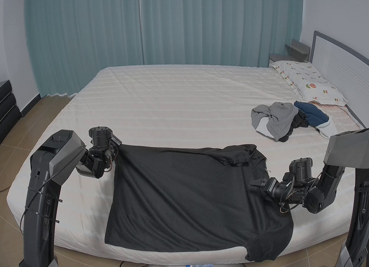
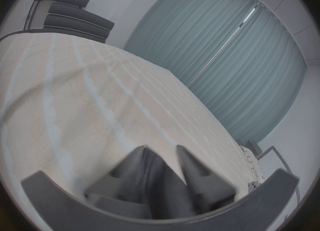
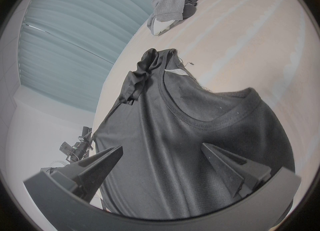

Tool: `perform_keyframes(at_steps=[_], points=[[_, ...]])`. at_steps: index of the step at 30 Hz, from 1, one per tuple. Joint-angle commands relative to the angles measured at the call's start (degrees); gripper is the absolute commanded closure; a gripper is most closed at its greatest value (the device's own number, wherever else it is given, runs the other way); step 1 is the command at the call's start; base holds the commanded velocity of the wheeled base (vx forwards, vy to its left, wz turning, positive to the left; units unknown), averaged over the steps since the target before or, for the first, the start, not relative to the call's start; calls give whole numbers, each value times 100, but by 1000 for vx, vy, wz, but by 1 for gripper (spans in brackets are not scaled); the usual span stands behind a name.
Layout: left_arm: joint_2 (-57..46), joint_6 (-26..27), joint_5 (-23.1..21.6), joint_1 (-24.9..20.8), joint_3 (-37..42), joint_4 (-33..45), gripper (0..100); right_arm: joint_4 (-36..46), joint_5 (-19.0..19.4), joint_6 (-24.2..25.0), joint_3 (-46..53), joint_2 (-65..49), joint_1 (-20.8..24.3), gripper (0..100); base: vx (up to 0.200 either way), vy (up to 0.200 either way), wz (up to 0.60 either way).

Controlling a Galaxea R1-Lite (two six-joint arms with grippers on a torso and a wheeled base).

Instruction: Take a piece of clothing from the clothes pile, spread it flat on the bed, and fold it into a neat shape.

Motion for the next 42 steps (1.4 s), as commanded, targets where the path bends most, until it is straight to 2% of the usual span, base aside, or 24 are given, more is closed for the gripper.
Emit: perform_keyframes(at_steps=[1,4,8,9,10,12,15,16,18,23,29,33,39,40,41,42], points=[[39,-20,-6,-27,20,54,0,-44,-27,3,-82,-113,-45,0,0,0,0],[4,-99,29,-27,73,45,0,-106,-98,29,-144,-271,-45,0,0,0,0],[-691,-1119,-85,17,653,72,0,79,-564,3,-601,-473,219,0,0,0,0],[-691,-1119,-85,17,653,72,0,79,-564,3,-601,-473,219,0,0,0,0],[-928,-1374,-278,34,899,63,0,264,-871,-41,-900,-482,386,0,0,0,0],[-1139,-1479,-595,61,1207,63,0,721,-1135,-138,-1366,-473,588,0,0,0,0],[-1332,-1567,-981,131,1620,28,0,1389,-1249,-200,-2025,-350,807,0,0,0,0],[-1332,-1567,-981,131,1620,28,0,1389,-1249,-200,-2025,-350,807,0,0,0,0],[-1482,-1752,-1307,148,1892,10,0,1960,-1275,-217,-2710,37,939,0,0,0,0],[-1447,-1734,-1377,148,1989,-16,0,2496,-1460,-296,-3501,678,1018,0,0,0,0],[-1411,-1716,-1368,140,1989,-16,0,3023,-1733,-621,-4266,1197,966,0,0,0,0],[-1394,-1646,-1359,140,1998,-16,0,3006,-1812,-674,-4503,1355,948,0,0,0,0],[-1385,-1620,-1342,122,1998,-16,0,2971,-1996,-841,-5523,1654,843,0,0,0,0],[-1341,-1620,-1324,122,1963,-16,0,2953,-2084,-955,-6024,1856,807,0,0,0,0],[-1341,-1620,-1324,122,1963,-16,0,2953,-2084,-955,-6024,1856,807,0,0,0,0],[-1332,-1620,-1315,122,1954,-25,0,2944,-2225,-1070,-6648,2067,693,0,0,0,0]])
